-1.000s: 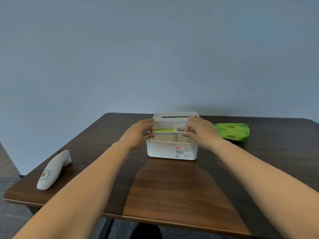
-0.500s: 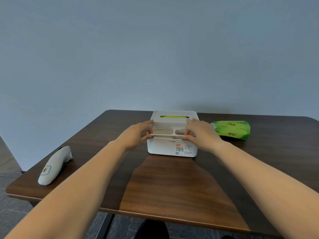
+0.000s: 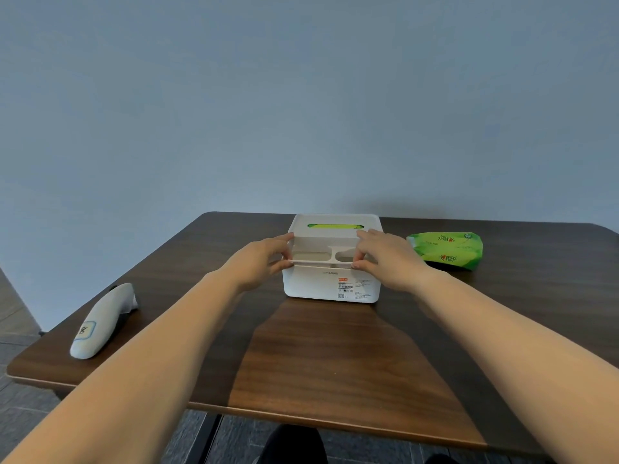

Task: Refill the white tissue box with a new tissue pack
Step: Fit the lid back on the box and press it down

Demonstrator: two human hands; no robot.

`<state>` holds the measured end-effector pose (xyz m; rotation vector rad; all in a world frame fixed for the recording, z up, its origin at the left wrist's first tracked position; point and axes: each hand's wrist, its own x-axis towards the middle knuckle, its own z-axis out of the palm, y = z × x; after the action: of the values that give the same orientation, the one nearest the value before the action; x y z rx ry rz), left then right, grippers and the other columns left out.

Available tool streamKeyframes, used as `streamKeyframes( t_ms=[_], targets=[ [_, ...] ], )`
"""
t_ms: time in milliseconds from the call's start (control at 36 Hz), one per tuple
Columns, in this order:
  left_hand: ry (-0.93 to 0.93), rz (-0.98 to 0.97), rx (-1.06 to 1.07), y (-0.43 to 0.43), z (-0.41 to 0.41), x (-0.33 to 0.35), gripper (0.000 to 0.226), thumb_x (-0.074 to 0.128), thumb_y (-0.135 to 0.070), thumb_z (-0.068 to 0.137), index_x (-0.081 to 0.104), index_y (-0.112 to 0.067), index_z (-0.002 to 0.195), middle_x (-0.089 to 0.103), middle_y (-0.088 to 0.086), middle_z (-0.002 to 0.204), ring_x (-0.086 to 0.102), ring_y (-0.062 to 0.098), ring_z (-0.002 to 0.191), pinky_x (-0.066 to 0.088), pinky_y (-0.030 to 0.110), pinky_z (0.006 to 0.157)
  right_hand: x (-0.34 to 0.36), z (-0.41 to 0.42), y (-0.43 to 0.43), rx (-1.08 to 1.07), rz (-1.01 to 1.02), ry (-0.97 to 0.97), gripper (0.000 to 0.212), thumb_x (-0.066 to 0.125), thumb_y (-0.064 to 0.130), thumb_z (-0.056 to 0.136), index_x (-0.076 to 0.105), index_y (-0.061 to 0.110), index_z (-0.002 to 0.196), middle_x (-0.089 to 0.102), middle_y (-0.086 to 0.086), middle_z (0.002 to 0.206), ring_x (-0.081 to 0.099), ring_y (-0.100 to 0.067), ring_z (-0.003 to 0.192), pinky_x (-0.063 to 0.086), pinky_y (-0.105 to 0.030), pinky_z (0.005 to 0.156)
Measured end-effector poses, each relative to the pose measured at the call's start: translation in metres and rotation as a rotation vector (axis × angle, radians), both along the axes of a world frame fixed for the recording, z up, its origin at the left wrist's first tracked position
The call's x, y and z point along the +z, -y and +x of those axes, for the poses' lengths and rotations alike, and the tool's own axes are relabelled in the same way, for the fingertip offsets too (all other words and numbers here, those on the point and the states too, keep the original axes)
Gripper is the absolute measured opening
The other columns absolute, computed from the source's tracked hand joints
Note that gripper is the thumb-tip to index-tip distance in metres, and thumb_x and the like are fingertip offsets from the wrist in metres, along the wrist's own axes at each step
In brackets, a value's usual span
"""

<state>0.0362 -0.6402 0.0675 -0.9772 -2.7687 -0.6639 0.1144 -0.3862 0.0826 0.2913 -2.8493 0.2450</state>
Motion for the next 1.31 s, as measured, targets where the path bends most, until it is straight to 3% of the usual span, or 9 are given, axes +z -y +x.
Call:
streamKeyframes(
  t_ms=[250, 444, 583, 667, 806, 944, 1194, 1306],
  targets=[
    [0.021, 0.047, 0.024, 0.003, 0.004, 0.000, 0.010, 0.057, -0.030, 0.093, 0.059, -0.022, 0.088, 0.038, -0.010, 0.152, 0.046, 0.013, 0.132, 0.040, 0.033, 0.102, -0.003, -0.002, 0.001, 0.018, -0.032, 0.010, 0.019, 0.053, 0.035, 0.092, 0.067, 0.023, 0.099, 0.044, -0.005, 0.148, 0.033, -0.017, 0.140, 0.031, -0.034, 0.105],
    [0.053, -0.007, 0.040, 0.002, 0.008, 0.002, 0.013, 0.055, -0.032, 0.094, 0.059, -0.019, 0.093, 0.036, -0.011, 0.153, 0.046, 0.014, 0.131, 0.037, 0.027, 0.094, -0.007, -0.007, -0.003, 0.011, -0.031, 0.047, 0.018, 0.055, 0.037, 0.091, 0.067, 0.025, 0.097, 0.036, -0.003, 0.154, 0.030, -0.016, 0.142, 0.028, -0.033, 0.109],
    [0.058, 0.072, 0.095, -0.004, 0.013, 0.008, 0.020, 0.053, -0.040, 0.093, 0.057, -0.022, 0.100, 0.054, -0.006, 0.138, 0.052, 0.018, 0.124, 0.042, 0.037, 0.098, -0.003, -0.008, -0.005, -0.021, -0.167, 0.017, 0.020, 0.059, 0.042, 0.087, 0.064, 0.024, 0.091, 0.063, 0.000, 0.123, 0.054, -0.021, 0.119, 0.043, -0.036, 0.091],
    [0.024, 0.106, 0.150, -0.013, 0.010, 0.013, 0.036, 0.048, -0.046, 0.093, 0.050, -0.025, 0.123, 0.045, -0.007, 0.146, 0.045, 0.017, 0.131, 0.040, 0.038, 0.101, -0.002, -0.014, -0.008, -0.080, -0.225, -0.007, 0.029, 0.056, 0.048, 0.087, 0.059, 0.025, 0.105, 0.063, 0.004, 0.117, 0.057, -0.020, 0.110, 0.040, -0.033, 0.081],
    [-0.019, -0.007, 0.131, -0.037, -0.007, 0.022, 0.061, 0.039, -0.051, 0.095, 0.030, -0.020, 0.147, 0.019, -0.004, 0.160, 0.025, 0.018, 0.144, 0.024, 0.041, 0.117, 0.006, -0.028, -0.005, -0.139, -0.179, 0.013, 0.059, 0.049, 0.051, 0.090, 0.042, 0.016, 0.138, 0.040, -0.003, 0.149, 0.036, -0.022, 0.138, 0.034, -0.039, 0.106],
    [0.002, -0.190, 0.145, -0.061, -0.028, 0.023, 0.067, 0.025, -0.051, 0.098, 0.007, -0.014, 0.151, 0.000, 0.002, 0.162, 0.001, 0.020, 0.149, 0.004, 0.043, 0.121, 0.005, -0.051, -0.003, -0.218, -0.100, 0.138, 0.076, 0.030, 0.065, 0.088, 0.034, 0.008, 0.138, 0.037, -0.010, 0.147, 0.029, -0.028, 0.139, 0.034, -0.049, 0.108],
    [-0.011, -0.308, 0.131, -0.071, -0.045, 0.005, 0.070, 0.014, -0.053, 0.097, 0.016, -0.007, 0.149, 0.011, 0.009, 0.161, 0.004, 0.022, 0.149, 0.006, 0.044, 0.120, -0.012, -0.076, -0.008, -0.252, 0.051, 0.184, 0.090, 0.012, 0.070, 0.087, 0.022, 0.004, 0.147, 0.021, -0.012, 0.158, 0.013, -0.028, 0.148, 0.015, -0.045, 0.119],
    [-0.019, -0.326, 0.127, -0.070, -0.046, 0.007, 0.069, 0.014, -0.053, 0.097, 0.017, -0.008, 0.150, 0.011, 0.008, 0.161, 0.005, 0.022, 0.149, 0.006, 0.044, 0.119, -0.014, -0.078, -0.009, -0.252, 0.098, 0.154, 0.089, 0.011, 0.069, 0.087, 0.023, 0.004, 0.147, 0.021, -0.012, 0.159, 0.013, -0.027, 0.148, 0.015, -0.044, 0.120]
  ],
)
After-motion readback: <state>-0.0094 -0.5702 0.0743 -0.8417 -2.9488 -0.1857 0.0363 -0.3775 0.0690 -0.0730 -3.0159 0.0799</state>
